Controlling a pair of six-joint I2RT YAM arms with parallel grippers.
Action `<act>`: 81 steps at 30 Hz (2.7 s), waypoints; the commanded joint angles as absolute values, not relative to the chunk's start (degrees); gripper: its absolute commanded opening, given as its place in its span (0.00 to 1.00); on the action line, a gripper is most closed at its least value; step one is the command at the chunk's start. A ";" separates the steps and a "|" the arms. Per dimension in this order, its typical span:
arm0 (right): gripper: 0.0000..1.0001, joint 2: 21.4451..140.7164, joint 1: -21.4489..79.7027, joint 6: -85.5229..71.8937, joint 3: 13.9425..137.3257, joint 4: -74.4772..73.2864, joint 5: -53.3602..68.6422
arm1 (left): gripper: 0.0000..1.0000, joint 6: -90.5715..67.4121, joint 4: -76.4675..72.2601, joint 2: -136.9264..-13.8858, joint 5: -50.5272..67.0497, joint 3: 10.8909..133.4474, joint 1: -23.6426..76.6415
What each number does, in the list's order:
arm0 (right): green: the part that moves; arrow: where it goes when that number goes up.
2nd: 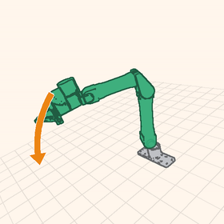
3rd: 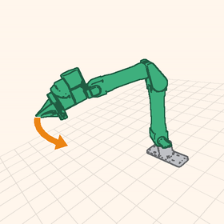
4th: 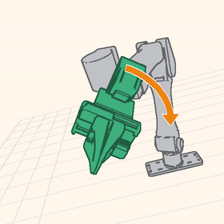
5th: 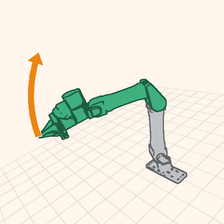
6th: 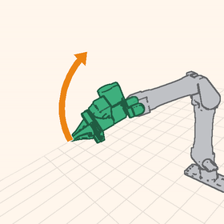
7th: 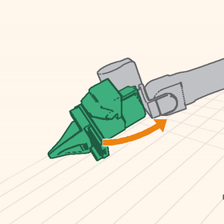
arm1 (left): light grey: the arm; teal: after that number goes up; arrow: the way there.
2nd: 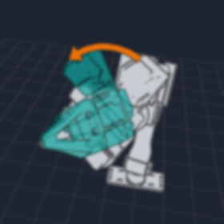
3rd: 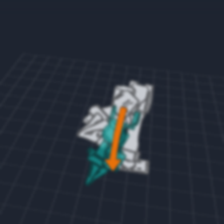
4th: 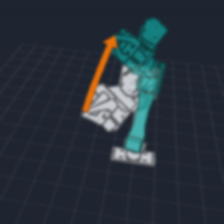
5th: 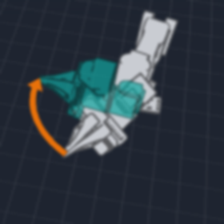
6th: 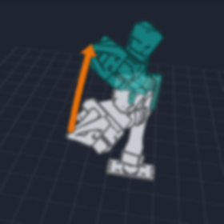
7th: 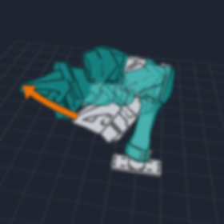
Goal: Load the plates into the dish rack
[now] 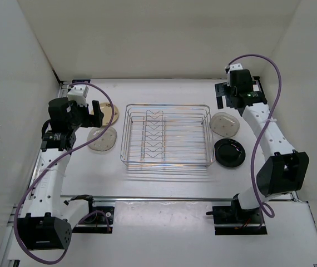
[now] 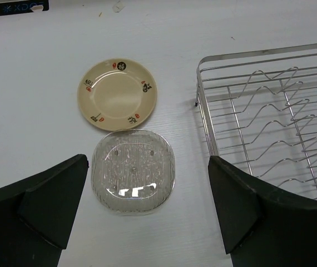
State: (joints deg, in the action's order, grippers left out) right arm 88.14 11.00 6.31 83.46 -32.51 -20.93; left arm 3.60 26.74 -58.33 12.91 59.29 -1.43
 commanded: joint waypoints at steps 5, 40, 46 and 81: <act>1.00 77.27 16.34 30.68 70.71 -5.78 -38.92 | 1.00 3.34 26.19 -59.06 11.69 59.94 -1.85; 1.00 71.54 -2.29 18.46 69.09 -19.78 11.94 | 0.93 4.39 30.75 -113.80 39.81 91.57 -21.45; 1.00 71.54 -4.92 17.93 64.34 -17.94 16.96 | 0.88 5.01 39.62 -122.86 42.71 103.53 -20.22; 1.00 71.02 -9.84 16.79 60.29 -16.70 28.92 | 0.65 7.91 44.82 -136.76 38.85 115.22 -18.63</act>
State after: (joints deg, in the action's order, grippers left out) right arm 72.58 -9.43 17.04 60.95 -18.41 27.62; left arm 6.94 44.64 -137.51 38.50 113.43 -18.98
